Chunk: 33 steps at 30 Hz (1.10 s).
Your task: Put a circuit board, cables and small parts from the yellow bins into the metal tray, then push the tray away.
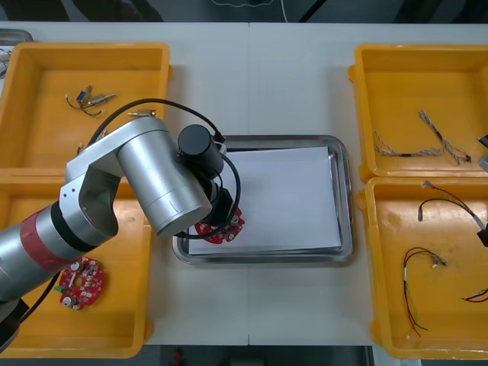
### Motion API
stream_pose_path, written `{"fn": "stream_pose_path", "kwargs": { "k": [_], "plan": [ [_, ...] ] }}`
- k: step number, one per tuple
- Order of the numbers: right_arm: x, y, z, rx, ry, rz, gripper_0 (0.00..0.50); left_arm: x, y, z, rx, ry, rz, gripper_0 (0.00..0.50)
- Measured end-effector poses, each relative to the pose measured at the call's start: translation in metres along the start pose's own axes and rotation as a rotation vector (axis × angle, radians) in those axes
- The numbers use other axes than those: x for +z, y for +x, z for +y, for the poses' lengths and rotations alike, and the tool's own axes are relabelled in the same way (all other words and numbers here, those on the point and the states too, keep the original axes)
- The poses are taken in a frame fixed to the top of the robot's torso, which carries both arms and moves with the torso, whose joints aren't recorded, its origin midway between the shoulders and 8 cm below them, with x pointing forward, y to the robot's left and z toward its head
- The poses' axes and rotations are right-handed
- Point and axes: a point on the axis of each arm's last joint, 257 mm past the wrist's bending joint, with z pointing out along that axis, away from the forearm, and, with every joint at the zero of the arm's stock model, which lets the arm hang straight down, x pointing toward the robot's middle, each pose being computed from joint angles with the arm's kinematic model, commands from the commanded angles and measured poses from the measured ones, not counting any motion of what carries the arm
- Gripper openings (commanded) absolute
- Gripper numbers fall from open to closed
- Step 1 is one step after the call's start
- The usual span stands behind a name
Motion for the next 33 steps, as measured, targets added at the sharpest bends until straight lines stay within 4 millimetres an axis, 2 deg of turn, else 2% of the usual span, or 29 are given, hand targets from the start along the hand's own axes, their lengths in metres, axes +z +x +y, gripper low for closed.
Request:
{"fn": "stream_pose_path", "kwargs": {
  "k": [15,16,17,18,19,20,21,22,33],
  "plan": [
    [-0.0009,-0.0088,0.0035,-0.029,0.0,-0.012,0.0,0.0023,-0.0029,0.0014,-0.027,-0.019,-0.023,0.005],
    [-0.0009,-0.0088,0.0035,-0.029,0.0,-0.012,0.0,0.0023,-0.0029,0.0014,-0.027,-0.019,-0.023,0.045],
    [-0.0009,-0.0087,0.0036,-0.029,-0.001,-0.012,0.0,0.0023,-0.003,0.0014,-0.027,-0.02,-0.024,0.138],
    [-0.0007,-0.0087,0.0037,-0.03,-0.001,-0.011,0.0,0.0023,-0.0031,0.0013,-0.027,-0.019,-0.024,0.186],
    [-0.0006,-0.0085,0.004,-0.03,-0.002,-0.01,0.0,0.0022,-0.0035,0.0012,-0.027,-0.019,-0.025,0.305],
    [-0.0005,-0.0085,0.0041,-0.031,-0.002,-0.01,0.0,0.0022,-0.0039,0.0012,-0.027,-0.019,-0.027,0.384],
    [-0.0005,-0.0085,0.0041,-0.031,-0.002,-0.01,0.0,0.0022,-0.0044,0.0011,-0.028,-0.019,-0.029,0.384],
    [-0.0005,-0.0085,0.0041,-0.031,-0.002,-0.01,0.0,0.0022,-0.0049,0.0008,-0.028,-0.018,-0.031,0.5],
    [-0.001,-0.0096,0.0042,-0.036,-0.002,-0.013,0.0,0.0021,-0.0057,0.0002,-0.032,-0.016,-0.034,0.5]
  ]
}}
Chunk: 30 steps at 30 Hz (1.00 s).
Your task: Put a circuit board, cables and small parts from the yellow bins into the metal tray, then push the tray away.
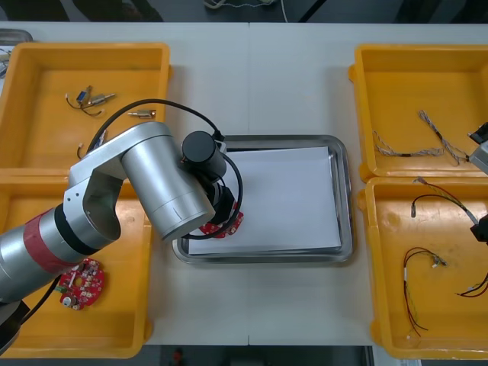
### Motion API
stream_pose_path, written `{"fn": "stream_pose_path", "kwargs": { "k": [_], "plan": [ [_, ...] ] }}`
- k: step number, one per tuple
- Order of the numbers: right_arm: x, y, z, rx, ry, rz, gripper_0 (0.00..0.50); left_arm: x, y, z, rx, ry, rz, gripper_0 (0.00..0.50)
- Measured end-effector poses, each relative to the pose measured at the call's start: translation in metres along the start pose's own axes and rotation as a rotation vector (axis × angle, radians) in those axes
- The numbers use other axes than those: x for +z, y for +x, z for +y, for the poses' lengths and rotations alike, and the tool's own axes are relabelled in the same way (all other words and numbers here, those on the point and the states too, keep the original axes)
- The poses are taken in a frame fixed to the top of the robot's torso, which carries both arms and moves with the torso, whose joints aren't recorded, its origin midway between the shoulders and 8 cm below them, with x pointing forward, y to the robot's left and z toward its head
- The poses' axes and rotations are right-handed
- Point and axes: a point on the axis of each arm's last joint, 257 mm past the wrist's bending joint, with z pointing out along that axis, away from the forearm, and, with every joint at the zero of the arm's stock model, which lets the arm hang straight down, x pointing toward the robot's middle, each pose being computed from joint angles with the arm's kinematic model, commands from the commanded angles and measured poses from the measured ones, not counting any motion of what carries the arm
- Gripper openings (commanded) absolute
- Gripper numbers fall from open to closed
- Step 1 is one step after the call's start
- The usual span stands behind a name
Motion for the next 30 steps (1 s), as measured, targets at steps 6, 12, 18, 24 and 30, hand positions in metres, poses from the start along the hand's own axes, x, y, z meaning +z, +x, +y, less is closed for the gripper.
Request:
{"fn": "stream_pose_path", "kwargs": {
  "k": [6,12,18,24,30],
  "plan": [
    [-0.001,-0.003,0.0,-0.005,-0.001,-0.007,0.0,0.0,-0.001,0.0,-0.006,0.001,-0.002,0.5],
    [-0.004,-0.013,0.005,-0.086,-0.009,-0.026,0.0,-0.012,-0.007,0.009,-0.031,-0.016,-0.005,0.5],
    [-0.003,-0.029,0.022,-0.172,-0.033,-0.041,0.0,-0.044,-0.025,0.026,-0.1,-0.01,0.01,0.5],
    [0.001,-0.044,0.045,-0.276,-0.061,-0.043,0.0,-0.078,-0.044,0.048,-0.167,-0.017,0.022,0.5],
    [0.008,-0.057,0.076,-0.427,-0.081,-0.023,0.0,-0.105,-0.074,0.07,-0.263,0.015,-0.032,0.5]
  ]
}}
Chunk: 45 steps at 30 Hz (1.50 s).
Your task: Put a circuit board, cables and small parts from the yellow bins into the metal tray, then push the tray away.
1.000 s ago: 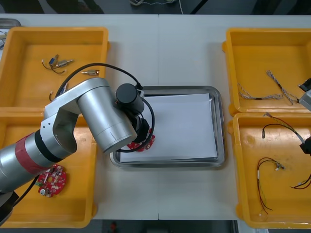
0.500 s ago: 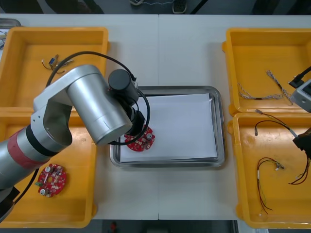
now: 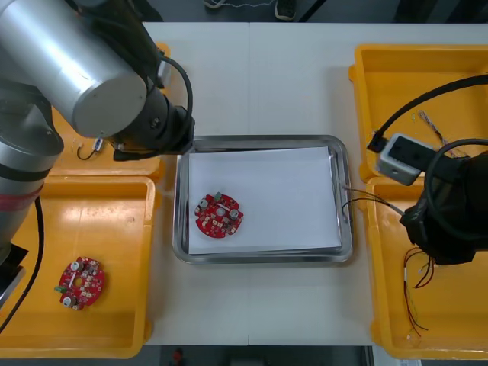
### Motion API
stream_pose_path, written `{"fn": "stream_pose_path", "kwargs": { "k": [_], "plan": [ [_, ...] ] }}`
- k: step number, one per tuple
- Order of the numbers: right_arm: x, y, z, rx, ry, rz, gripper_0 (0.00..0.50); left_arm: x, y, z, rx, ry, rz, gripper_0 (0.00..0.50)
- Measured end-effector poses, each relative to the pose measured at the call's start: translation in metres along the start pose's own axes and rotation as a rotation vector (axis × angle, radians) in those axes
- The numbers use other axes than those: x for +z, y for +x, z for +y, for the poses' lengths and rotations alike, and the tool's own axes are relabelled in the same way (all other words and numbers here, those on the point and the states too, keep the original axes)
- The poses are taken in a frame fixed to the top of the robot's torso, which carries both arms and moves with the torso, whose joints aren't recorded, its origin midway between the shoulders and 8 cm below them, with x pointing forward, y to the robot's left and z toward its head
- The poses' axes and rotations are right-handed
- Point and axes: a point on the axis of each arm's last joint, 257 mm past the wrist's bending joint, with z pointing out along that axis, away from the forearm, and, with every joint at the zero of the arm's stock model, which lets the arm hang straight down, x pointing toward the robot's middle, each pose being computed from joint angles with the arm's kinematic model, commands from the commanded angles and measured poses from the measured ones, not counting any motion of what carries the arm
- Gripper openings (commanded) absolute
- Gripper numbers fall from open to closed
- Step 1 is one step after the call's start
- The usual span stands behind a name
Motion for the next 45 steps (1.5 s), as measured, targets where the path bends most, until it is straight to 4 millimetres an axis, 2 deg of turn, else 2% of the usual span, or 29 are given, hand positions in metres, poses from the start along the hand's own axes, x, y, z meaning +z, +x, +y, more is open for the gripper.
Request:
{"fn": "stream_pose_path", "kwargs": {
  "k": [4,9,16,20,25,31,40,45],
  "plan": [
    [0.01,-0.006,0.007,-0.069,0.016,0.027,0.0,-0.007,-0.012,0.018,-0.042,-0.007,-0.017,0.5],
    [0.021,-0.019,0.018,-0.188,0.012,0.032,0.0,-0.007,-0.023,0.052,-0.067,-0.05,-0.005,0.5],
    [0.038,-0.052,0.033,-0.207,-0.035,-0.005,0.0,-0.003,-0.039,0.098,0.103,-0.071,0.052,0.5],
    [0.049,-0.062,0.036,-0.327,-0.052,-0.002,0.0,0.001,-0.053,0.116,0.163,-0.069,0.05,0.5],
    [0.061,-0.066,0.033,-0.396,-0.056,0.003,0.0,0.012,-0.069,0.134,0.1,-0.074,0.043,0.5],
    [0.076,-0.08,0.027,-0.5,0.016,-0.028,0.0,0.027,-0.089,0.148,0.059,-0.064,0.032,0.5],
    [0.112,-0.097,0.028,-0.576,0.009,-0.042,0.0,0.045,-0.114,0.17,0.226,-0.055,0.02,0.5],
    [0.13,-0.098,0.032,-0.617,0.006,-0.042,0.0,0.049,-0.12,0.183,0.197,-0.055,0.02,0.5]
  ]
}}
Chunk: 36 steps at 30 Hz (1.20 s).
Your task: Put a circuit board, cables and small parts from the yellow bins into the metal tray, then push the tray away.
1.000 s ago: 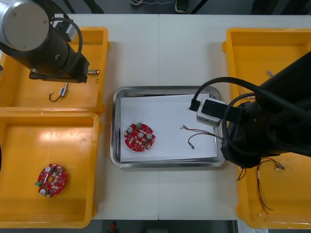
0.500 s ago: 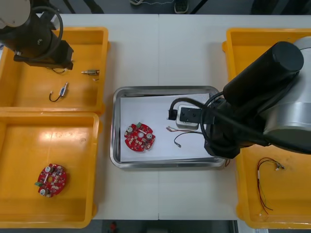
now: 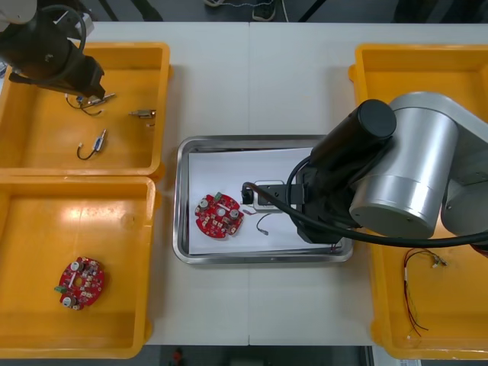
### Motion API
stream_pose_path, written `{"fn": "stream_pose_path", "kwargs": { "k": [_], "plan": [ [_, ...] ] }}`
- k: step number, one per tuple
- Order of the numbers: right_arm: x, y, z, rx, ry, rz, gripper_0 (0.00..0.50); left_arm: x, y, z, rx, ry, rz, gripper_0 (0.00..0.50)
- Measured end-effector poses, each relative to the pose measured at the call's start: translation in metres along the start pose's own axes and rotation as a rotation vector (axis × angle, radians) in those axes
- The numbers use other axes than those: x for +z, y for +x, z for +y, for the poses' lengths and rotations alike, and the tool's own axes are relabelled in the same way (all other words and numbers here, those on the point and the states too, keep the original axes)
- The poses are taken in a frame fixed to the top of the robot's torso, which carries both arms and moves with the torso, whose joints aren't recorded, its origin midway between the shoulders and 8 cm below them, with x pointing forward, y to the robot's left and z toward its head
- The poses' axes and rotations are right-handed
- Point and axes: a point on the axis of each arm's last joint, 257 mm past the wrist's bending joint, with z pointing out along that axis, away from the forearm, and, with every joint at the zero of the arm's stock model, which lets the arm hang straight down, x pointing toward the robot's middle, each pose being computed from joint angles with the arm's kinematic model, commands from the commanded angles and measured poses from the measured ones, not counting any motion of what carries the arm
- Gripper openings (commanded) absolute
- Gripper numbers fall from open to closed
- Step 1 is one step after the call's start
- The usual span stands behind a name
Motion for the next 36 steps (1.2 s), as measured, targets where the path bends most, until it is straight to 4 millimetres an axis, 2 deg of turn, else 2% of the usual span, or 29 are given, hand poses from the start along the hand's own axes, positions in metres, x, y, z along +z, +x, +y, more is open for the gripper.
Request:
{"fn": "stream_pose_path", "kwargs": {
  "k": [6,14,26,35,36],
  "plan": [
    [0.022,0.002,0.014,-0.015,-0.032,0.017,0.0,0.003,-0.007,0.02,-0.045,0.005,-0.029,0.5],
    [0.047,0.012,0.016,-0.008,-0.033,0.043,0.0,0.012,-0.02,0.038,0.072,-0.006,-0.094,0.5],
    [0.065,0.024,0.001,0.019,0.004,0.061,0.0,0.026,-0.038,0.058,0.032,-0.037,-0.197,0.5],
    [0.071,0.03,-0.005,0.035,0.015,0.066,0.0,0.042,-0.036,0.07,-0.025,-0.037,-0.226,0.5],
    [0.072,0.03,-0.005,0.035,0.015,0.067,0.067,0.043,-0.035,0.071,-0.031,-0.038,-0.228,0.5]
  ]
}}
